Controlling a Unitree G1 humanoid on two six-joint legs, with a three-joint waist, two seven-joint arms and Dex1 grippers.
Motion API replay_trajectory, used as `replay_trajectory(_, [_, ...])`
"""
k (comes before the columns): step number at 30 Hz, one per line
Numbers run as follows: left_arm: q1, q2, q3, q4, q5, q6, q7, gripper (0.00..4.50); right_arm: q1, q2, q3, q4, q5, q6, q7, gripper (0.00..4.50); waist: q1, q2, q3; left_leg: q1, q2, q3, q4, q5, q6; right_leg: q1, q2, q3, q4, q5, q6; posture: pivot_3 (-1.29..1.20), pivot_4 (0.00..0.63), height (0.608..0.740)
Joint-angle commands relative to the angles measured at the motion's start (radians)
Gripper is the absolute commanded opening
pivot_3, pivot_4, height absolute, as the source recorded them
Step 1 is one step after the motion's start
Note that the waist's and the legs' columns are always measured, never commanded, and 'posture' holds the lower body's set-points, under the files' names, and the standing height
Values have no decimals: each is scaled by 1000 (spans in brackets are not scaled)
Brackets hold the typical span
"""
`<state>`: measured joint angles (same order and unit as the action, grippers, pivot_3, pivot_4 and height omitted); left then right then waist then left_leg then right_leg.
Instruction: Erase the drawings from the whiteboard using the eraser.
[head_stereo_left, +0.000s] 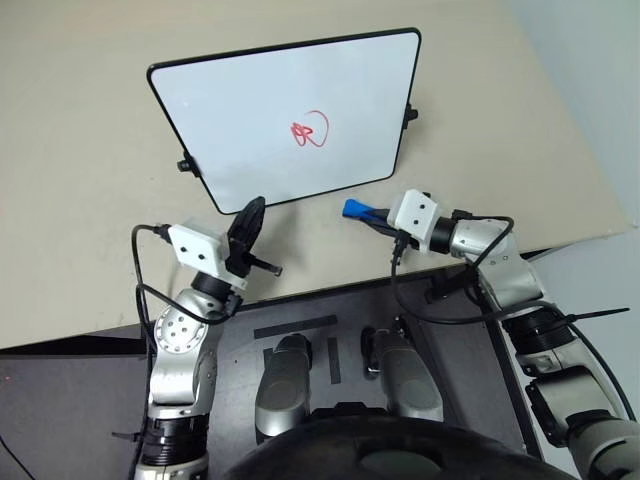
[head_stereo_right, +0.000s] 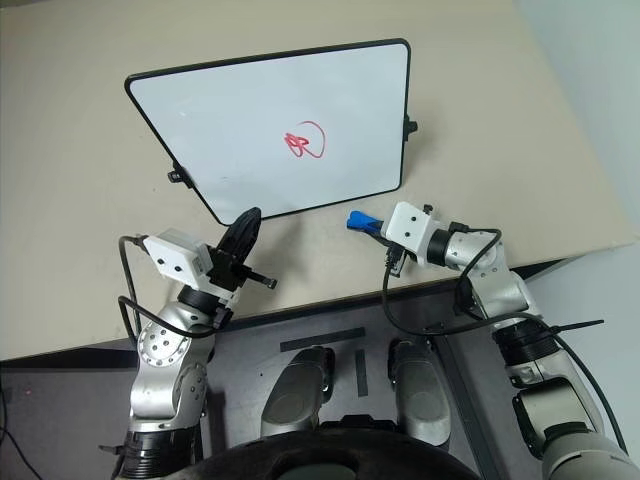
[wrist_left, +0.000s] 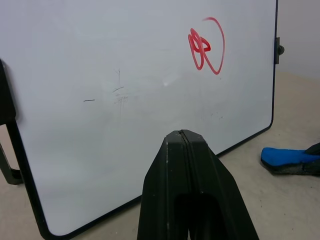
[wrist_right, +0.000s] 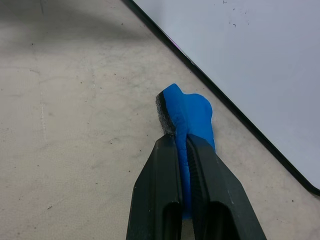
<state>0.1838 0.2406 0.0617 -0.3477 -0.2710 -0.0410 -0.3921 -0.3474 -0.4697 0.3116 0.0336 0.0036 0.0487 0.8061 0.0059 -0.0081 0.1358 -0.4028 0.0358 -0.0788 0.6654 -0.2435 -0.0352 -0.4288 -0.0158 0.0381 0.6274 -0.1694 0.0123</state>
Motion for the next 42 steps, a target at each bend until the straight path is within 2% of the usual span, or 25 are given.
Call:
replay_trajectory(1, [-14, 4, 0, -4, 7, -22, -7, 0, -32, 2, -25, -49, -9, -58, -13, 8, 0, 0, 0, 0, 0, 0, 0, 0, 0, 0, 0, 0, 0, 0, 0, 0, 150, 740])
replay_trajectory(4, [-24, 5, -1, 7, 5, -23, -11, 0, -104, 34, -37, -81, 10, -147, -13, 8, -4, 0, 0, -1, 0, 0, 0, 0, 0, -1, 0, 0, 0, 0, 0, 0, 150, 740])
replay_trajectory(7, [-40, 4, -7, 20, 4, -27, -17, 0, -207, 40, -10, -12, -76, -314, -36, 8, -8, 1, 0, -1, 0, 0, -1, 0, 0, -3, 0, 0, 0, 1, -2, 0, 150, 740])
replay_trajectory(13, [-62, -3, -11, 39, 10, -32, -19, 0, -370, 55, 30, 259, -237, -605, -142, 8, 0, 0, 0, -1, 1, -1, -1, -2, 0, -3, -1, 0, 0, 1, -2, 0, 150, 740])
replay_trajectory(19, [-60, -11, -10, 39, 17, -43, -14, 0, -528, 83, 57, 582, -405, -795, -343, 8, -1, 1, 1, -3, 1, 0, -1, -3, 0, -7, -2, 0, 1, 2, -3, 0, 150, 740])
replay_trajectory(30, [-53, -13, 1, 35, 21, -50, -9, 0, -562, 117, 111, 798, -455, -935, -370, 8, -3, 1, 1, -1, 1, 0, -1, -3, 0, -7, -2, 0, 2, 7, -6, 0, 150, 740])
replay_trajectory(42, [-83, -10, -3, 54, 20, -48, -20, 0, -648, 98, 54, 799, -559, -965, -639, 8, -6, 2, 1, -3, 1, 0, -1, -3, 0, -10, -2, 0, 1, 9, -7, 0, 150, 740])
